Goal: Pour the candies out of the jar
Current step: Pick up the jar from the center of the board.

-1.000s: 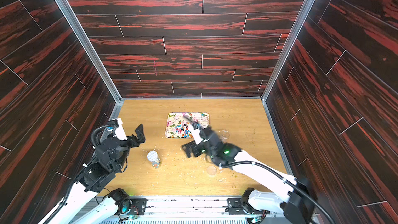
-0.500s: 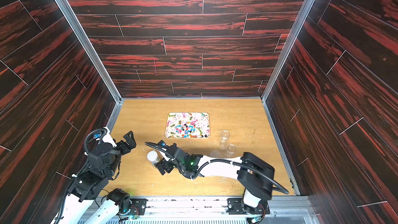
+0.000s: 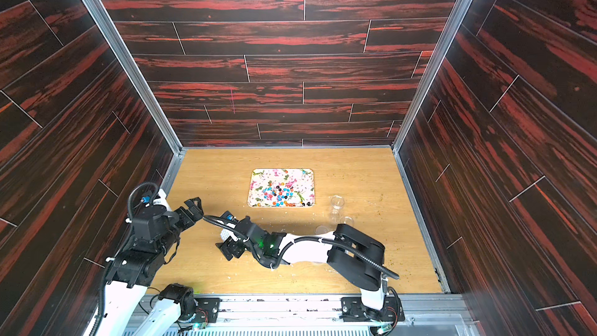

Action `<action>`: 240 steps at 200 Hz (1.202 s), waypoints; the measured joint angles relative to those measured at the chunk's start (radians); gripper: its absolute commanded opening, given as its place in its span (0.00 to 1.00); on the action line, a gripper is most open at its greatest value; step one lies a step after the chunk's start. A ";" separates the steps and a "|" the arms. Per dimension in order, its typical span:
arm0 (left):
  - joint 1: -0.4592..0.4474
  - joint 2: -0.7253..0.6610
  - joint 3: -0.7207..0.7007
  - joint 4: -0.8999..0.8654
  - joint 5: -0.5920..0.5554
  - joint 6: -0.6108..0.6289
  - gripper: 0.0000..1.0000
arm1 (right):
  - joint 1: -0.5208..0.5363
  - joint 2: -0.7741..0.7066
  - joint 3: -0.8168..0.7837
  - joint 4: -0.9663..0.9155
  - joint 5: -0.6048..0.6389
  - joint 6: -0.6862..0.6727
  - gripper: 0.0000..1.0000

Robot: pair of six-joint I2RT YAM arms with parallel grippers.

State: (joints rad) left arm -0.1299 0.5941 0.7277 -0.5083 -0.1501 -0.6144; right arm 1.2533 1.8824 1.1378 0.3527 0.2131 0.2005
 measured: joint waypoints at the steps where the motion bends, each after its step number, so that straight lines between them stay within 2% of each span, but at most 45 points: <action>1: 0.000 0.000 0.000 0.000 0.001 -0.001 1.00 | 0.000 0.002 0.002 0.000 0.001 0.000 0.93; 75: 0.003 -0.008 -0.009 0.011 0.068 -0.061 1.00 | 0.002 0.079 0.082 -0.049 0.061 0.001 0.86; 120: 0.004 -0.008 -0.026 0.024 0.082 -0.091 1.00 | 0.002 0.082 0.092 -0.069 0.081 0.011 0.74; 175: 0.005 -0.027 -0.036 0.032 0.079 -0.093 1.00 | 0.002 0.082 0.093 -0.077 0.090 0.025 0.51; 240: 0.005 -0.027 -0.051 0.034 0.075 -0.092 1.00 | 0.002 0.082 0.093 -0.078 0.094 0.027 0.43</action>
State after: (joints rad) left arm -0.1253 0.5674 0.6762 -0.4740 -0.0750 -0.7067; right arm 1.2556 1.9640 1.2312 0.2749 0.3073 0.2272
